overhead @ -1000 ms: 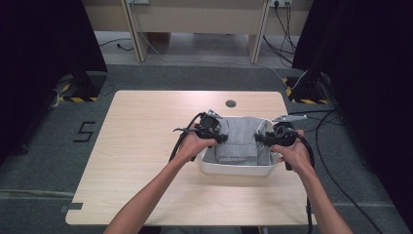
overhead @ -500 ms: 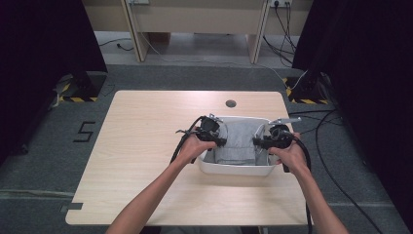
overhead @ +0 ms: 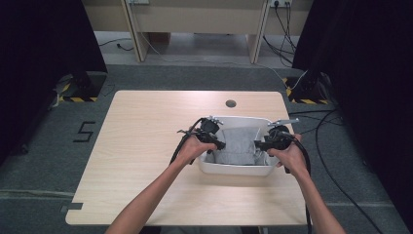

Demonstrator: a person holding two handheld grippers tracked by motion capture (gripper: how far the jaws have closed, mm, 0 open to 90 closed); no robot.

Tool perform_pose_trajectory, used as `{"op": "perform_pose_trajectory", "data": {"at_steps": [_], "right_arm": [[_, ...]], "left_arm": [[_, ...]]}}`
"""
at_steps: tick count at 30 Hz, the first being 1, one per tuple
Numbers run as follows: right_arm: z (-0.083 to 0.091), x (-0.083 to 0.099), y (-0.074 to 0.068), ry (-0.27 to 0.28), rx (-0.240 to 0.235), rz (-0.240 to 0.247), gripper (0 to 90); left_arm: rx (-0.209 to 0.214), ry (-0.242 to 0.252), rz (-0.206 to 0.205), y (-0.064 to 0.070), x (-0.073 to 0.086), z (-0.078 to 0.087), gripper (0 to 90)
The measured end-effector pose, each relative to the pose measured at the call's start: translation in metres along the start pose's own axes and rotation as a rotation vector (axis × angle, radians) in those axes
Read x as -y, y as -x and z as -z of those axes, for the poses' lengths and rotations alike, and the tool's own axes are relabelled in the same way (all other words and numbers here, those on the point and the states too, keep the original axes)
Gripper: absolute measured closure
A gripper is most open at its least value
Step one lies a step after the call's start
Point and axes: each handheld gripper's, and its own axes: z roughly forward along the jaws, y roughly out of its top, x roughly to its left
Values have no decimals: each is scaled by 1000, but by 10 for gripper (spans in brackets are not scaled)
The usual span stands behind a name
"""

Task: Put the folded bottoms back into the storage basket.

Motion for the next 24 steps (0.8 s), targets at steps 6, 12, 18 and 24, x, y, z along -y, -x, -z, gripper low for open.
{"op": "perform_pose_trajectory", "data": {"at_steps": [6, 12, 18, 24], "right_arm": [[15, -5, 1, 60, 17, 15, 457], [18, -4, -6, 84, 14, 31, 456], [24, -1, -16, 114, -1, 54, 429], [30, 3, -22, 139, -8, 57, 391]], "left_arm": [[-15, 56, -4, -3, -2, 17, 500], [16, 78, -24, 4, 2, 27, 485], [33, 104, -29, 9, 6, 39, 424], [58, 106, -36, 14, 16, 53, 344]]}}
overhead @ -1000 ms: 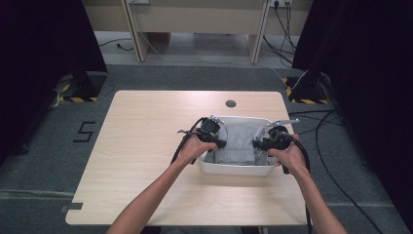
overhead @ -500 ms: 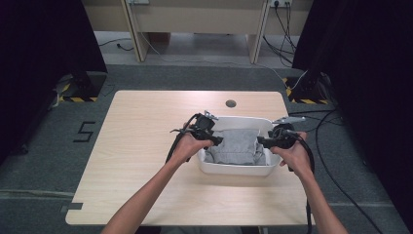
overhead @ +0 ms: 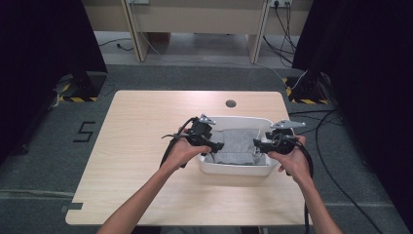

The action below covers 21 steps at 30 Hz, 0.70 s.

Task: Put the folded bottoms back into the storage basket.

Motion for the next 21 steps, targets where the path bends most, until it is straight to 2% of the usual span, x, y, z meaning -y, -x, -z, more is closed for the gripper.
{"op": "perform_pose_trajectory", "data": {"at_steps": [14, 21], "right_arm": [[14, 9, -10, 39, -18, 2, 355], [23, 16, -13, 63, -16, -1, 350]], "left_arm": [[-3, 38, 8, -1, 22, 28, 228], [-24, 60, 21, -3, 37, 44, 159]]}}
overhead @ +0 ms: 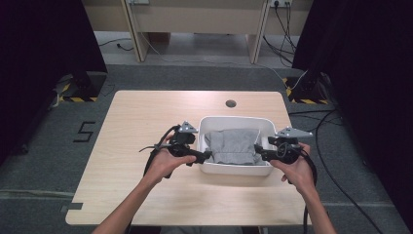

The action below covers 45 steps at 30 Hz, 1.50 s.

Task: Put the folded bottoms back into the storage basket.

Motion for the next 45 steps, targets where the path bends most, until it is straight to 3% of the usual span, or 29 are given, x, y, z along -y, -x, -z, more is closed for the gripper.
{"op": "perform_pose_trajectory", "data": {"at_steps": [6, 26, 34, 45], "right_arm": [[7, 5, 0, 10, 4, -6, 345], [23, 18, -7, 26, 4, -12, 300], [34, 34, -12, 45, 20, -13, 227], [42, 48, -15, 46, 34, -18, 210]], "left_arm": [[-4, 30, 8, -2, 11, 13, 155], [-28, 56, 40, -12, 42, 30, 155], [-31, 65, 45, -17, 60, 37, 156], [-43, 80, 48, -16, 76, 42, 154]]}}
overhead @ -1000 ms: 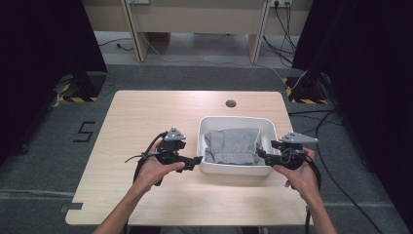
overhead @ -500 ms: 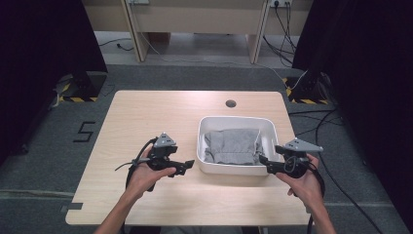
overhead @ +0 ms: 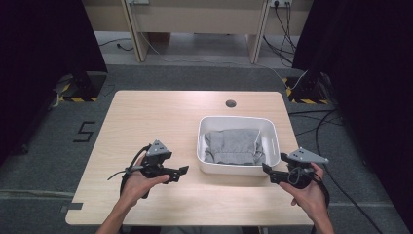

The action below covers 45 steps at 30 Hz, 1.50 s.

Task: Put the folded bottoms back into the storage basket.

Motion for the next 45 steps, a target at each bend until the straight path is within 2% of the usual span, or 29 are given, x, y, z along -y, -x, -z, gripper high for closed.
{"op": "perform_pose_trajectory", "data": {"at_steps": [6, 10, 20, 32, 42, 45], "right_arm": [[1, 11, -1, -5, -4, -9, 209], [2, 17, -1, -2, 12, -8, 208], [3, 34, -1, -8, 18, -27, 207], [-1, 51, -6, -3, 27, -32, 188], [-2, 60, -11, 5, 36, -26, 177], [-2, 64, -13, -3, 33, -38, 177]], "left_arm": [[-2, 2, 1, -1, 11, 0, 154], [8, 11, 17, -3, 18, 0, 154], [9, 3, 21, -6, 34, -4, 153], [-13, 1, 36, -12, 56, -10, 153], [-27, 10, 33, -13, 68, -10, 153], [-31, 6, 26, -13, 72, -12, 153]]}}
